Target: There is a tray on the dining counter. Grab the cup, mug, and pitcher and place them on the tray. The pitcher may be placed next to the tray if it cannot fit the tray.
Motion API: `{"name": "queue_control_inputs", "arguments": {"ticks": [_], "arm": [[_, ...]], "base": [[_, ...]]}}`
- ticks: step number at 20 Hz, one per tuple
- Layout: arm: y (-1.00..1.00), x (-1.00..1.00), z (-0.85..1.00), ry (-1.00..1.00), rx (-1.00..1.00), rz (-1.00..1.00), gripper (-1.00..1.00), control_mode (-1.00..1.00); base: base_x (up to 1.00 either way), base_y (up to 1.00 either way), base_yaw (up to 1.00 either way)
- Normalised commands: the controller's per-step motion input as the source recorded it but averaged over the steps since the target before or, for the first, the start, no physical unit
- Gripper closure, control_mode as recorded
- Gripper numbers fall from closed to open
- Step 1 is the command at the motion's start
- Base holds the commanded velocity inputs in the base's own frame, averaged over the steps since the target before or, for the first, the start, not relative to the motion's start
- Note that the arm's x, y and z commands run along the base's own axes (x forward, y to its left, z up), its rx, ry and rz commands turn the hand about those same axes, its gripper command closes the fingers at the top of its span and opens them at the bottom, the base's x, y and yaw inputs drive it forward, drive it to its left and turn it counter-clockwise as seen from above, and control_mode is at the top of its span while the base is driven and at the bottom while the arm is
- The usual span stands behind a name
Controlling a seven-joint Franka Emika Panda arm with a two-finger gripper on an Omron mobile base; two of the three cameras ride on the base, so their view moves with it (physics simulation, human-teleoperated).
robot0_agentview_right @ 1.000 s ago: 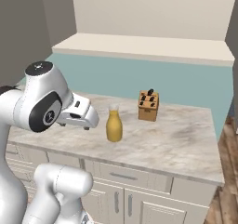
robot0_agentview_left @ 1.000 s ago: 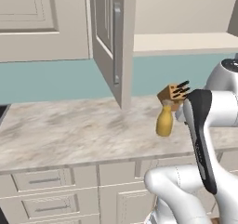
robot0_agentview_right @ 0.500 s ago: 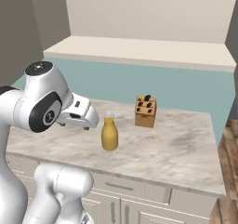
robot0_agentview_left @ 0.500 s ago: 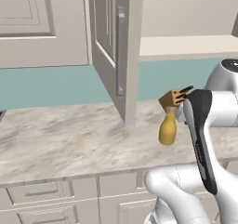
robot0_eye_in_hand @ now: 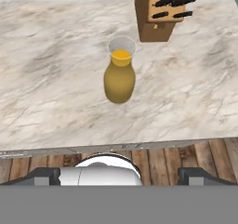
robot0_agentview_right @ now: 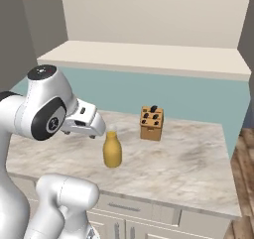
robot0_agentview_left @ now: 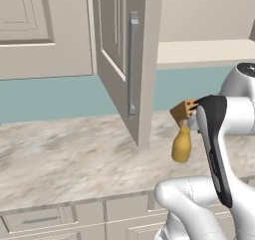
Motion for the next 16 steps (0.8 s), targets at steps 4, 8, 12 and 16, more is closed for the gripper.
{"name": "queue_control_inputs", "arguments": {"ticks": [4,8,12,16], "arm": [[0.00,0.00,0.00,0.00,0.00,0.00,-1.00,1.00],[0.00,0.00,0.00,0.00,0.00,0.00,-1.00,1.00],[0.00,0.00,0.00,0.00,0.00,0.00,-1.00,1.00],[0.01,0.13,-0.04,0.01,0.00,0.00,-1.00,-1.00]], "base": [[0.39,0.00,-0.09],[0.30,0.00,0.00],[0.45,0.02,0.00],[0.36,0.02,0.00]]}}
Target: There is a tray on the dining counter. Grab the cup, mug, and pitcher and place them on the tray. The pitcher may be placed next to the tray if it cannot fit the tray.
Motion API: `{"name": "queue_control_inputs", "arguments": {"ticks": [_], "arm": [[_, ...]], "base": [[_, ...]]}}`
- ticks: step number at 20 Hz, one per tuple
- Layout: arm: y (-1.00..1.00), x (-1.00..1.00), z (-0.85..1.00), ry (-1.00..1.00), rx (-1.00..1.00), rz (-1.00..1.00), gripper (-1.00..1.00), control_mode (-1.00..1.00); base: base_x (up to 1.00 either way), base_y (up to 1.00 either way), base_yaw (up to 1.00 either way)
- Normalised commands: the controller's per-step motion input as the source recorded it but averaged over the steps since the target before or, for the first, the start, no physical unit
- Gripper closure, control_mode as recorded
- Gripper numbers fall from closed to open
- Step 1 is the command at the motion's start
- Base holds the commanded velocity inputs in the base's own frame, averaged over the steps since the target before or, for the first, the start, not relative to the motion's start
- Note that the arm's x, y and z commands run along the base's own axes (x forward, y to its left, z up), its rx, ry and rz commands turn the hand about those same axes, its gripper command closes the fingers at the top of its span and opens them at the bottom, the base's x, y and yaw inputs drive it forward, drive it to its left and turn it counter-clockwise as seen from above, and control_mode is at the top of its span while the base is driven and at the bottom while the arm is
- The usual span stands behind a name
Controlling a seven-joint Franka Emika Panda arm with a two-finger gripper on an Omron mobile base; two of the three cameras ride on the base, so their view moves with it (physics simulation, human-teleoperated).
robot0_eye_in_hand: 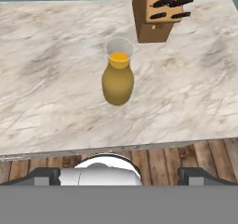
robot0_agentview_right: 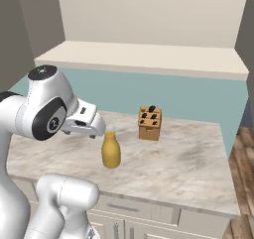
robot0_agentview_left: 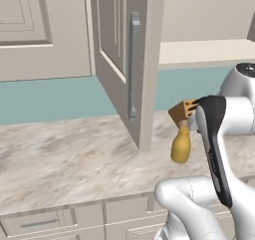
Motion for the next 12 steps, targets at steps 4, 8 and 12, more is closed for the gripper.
{"name": "queue_control_inputs", "arguments": {"ticks": [4,8,12], "arm": [[0.01,0.56,-0.21,0.04,0.00,0.00,-1.00,-1.00],[0.00,0.56,-0.28,0.05,0.00,0.00,-1.00,-1.00],[0.00,0.36,-0.23,0.07,0.00,0.00,-1.00,-1.00]], "base": [[0.00,0.00,0.00],[0.00,0.00,0.00],[0.00,0.00,0.00]]}}
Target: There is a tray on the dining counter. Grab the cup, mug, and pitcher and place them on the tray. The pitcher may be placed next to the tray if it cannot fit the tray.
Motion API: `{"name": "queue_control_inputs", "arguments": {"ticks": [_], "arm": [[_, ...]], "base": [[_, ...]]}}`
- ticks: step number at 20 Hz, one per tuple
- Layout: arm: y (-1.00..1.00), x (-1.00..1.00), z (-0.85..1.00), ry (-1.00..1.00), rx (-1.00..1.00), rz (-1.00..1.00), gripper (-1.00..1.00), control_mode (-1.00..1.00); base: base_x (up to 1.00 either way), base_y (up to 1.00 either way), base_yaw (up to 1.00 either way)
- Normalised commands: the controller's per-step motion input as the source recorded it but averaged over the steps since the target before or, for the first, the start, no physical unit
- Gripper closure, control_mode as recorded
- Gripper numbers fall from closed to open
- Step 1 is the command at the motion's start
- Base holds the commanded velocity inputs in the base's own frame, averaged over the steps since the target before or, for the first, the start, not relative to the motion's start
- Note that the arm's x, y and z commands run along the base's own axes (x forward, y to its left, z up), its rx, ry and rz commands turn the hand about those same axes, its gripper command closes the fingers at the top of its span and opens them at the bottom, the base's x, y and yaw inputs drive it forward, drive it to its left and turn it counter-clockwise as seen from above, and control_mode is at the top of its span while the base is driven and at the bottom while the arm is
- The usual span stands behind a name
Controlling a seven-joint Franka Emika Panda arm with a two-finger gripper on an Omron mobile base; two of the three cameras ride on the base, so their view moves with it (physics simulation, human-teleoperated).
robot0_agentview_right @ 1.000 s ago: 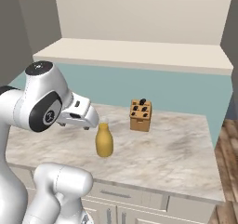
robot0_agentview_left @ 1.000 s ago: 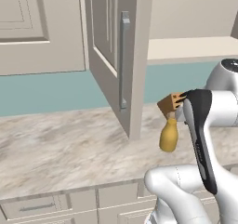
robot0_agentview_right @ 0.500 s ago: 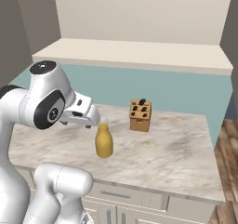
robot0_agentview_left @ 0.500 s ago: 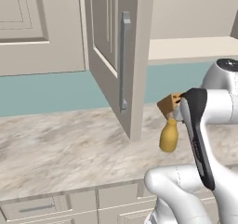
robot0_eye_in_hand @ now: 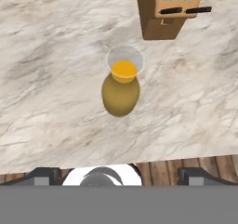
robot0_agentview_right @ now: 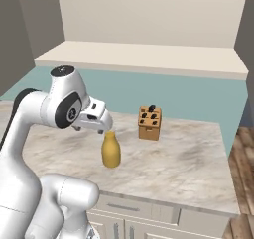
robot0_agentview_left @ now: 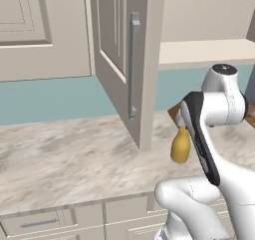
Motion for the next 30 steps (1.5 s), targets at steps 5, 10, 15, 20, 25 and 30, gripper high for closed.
{"name": "queue_control_inputs", "arguments": {"ticks": [5,10,15,20,25,30], "arm": [[0.00,0.24,-0.19,0.08,0.00,0.00,-1.00,-1.00],[0.00,0.23,-0.16,0.09,0.01,0.00,-1.00,-1.00],[-0.04,0.13,-0.13,0.06,0.04,0.00,-1.00,-1.00],[-0.05,0.10,-0.21,0.00,0.05,0.00,-1.00,-1.00],[-0.02,0.11,-0.16,0.00,0.02,0.00,-1.00,-1.00],[-0.01,0.13,-0.07,0.00,0.01,0.00,-1.00,-1.00]], "base": [[0.00,0.00,0.00],[0.00,0.00,0.00],[0.00,0.00,0.00],[0.00,0.00,0.00],[0.00,0.00,0.00],[0.00,0.00,0.00]]}}
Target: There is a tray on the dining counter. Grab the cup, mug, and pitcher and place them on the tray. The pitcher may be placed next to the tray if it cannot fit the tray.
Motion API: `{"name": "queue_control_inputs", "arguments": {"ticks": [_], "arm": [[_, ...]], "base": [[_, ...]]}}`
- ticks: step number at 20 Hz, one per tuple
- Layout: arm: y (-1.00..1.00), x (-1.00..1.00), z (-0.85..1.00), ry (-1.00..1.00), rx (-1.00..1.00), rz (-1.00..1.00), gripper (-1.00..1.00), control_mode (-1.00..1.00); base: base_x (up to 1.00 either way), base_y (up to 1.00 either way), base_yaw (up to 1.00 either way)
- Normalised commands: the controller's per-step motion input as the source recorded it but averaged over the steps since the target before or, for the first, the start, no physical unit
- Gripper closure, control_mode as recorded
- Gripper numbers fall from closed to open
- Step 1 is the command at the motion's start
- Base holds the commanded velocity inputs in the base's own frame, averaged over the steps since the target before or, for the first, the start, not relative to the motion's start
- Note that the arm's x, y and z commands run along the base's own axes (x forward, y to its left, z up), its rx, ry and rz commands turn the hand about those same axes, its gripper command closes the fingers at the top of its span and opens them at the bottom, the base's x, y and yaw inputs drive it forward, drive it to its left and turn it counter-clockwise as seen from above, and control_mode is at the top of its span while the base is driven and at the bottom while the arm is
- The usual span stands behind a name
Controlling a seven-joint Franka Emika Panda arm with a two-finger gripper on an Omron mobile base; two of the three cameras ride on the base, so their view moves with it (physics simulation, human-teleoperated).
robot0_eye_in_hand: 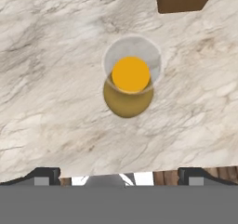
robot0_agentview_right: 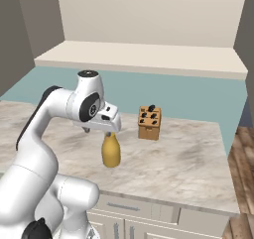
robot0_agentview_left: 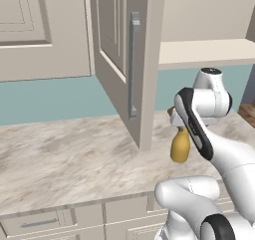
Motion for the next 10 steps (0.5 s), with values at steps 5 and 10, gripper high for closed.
{"name": "queue_control_inputs", "arguments": {"ticks": [5,10], "arm": [[-0.03,0.25,-0.01,0.00,0.00,0.00,-1.00,-1.00],[-0.11,0.20,-0.04,0.00,0.00,0.00,-1.00,-1.00]], "base": [[0.00,0.00,0.00],[0.00,0.00,0.00]]}}
